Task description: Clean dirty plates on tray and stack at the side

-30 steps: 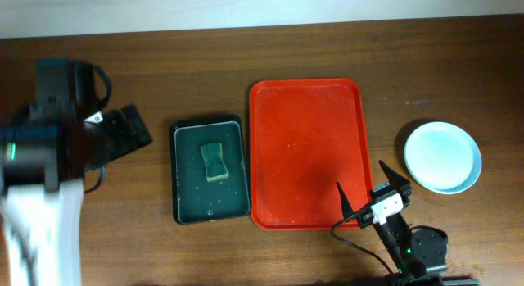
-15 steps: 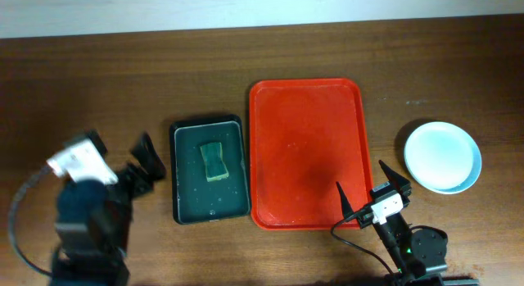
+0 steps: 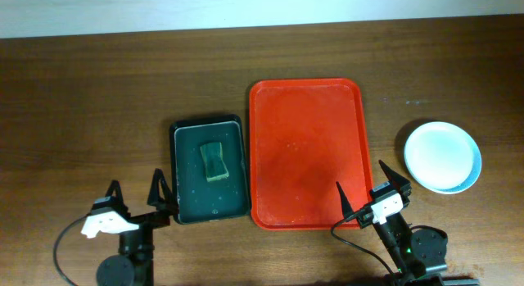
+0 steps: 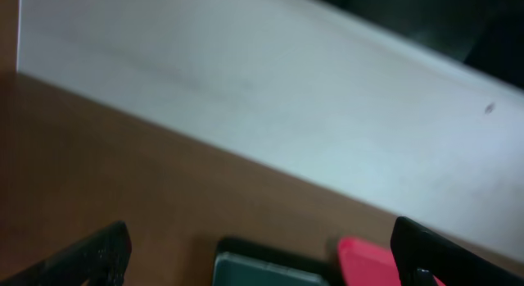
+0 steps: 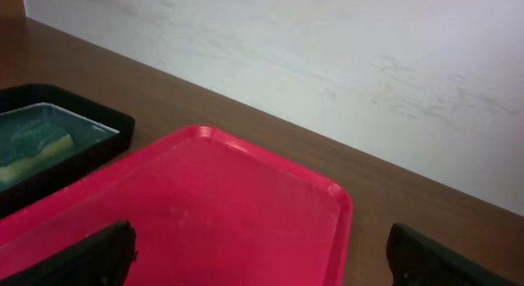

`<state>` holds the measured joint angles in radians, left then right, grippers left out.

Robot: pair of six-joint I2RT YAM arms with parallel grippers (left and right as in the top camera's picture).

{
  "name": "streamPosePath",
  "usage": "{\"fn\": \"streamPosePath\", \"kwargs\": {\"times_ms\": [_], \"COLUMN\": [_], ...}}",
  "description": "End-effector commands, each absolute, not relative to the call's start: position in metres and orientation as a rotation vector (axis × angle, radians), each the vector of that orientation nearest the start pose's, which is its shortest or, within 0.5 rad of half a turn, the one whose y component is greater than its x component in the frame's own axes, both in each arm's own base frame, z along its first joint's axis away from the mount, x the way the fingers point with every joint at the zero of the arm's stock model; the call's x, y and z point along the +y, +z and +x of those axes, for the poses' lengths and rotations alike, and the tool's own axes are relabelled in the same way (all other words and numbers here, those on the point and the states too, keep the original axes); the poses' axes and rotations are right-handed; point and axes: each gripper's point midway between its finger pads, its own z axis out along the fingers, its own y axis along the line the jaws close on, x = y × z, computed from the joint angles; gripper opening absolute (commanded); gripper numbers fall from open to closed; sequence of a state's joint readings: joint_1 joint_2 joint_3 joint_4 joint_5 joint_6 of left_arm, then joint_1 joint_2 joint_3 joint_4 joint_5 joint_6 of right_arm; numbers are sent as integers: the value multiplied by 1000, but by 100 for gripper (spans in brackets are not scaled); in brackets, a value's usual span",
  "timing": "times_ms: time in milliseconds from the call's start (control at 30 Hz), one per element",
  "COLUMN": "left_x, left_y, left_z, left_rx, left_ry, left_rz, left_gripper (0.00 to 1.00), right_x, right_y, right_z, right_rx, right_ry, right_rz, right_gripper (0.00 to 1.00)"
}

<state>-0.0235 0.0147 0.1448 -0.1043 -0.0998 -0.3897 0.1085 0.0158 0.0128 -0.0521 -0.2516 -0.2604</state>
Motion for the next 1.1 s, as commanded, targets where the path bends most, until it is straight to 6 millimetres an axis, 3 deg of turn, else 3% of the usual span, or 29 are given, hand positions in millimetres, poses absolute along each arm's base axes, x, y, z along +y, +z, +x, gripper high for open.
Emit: {"fn": "streamPosePath", "kwargs": {"times_ms": [0,67,1067], "left_x": [8,7,5], "left_y": [176,158,158], "left_z": [245,246,246], "left_rx": [1560,1612,1611], "left_ry": [-259,-255,-262], "left_rz": [-355,-358,-351], "left_gripper": [99,99,99], "right_x": [70,70,70], "right_y": [161,161,161], "right_z": [235,235,235], "right_rx": [1554,1554,1554], "right_ry": [105,105,105], "right_rz": [-481,-481,-481], "right_gripper": [98,98,98]}}
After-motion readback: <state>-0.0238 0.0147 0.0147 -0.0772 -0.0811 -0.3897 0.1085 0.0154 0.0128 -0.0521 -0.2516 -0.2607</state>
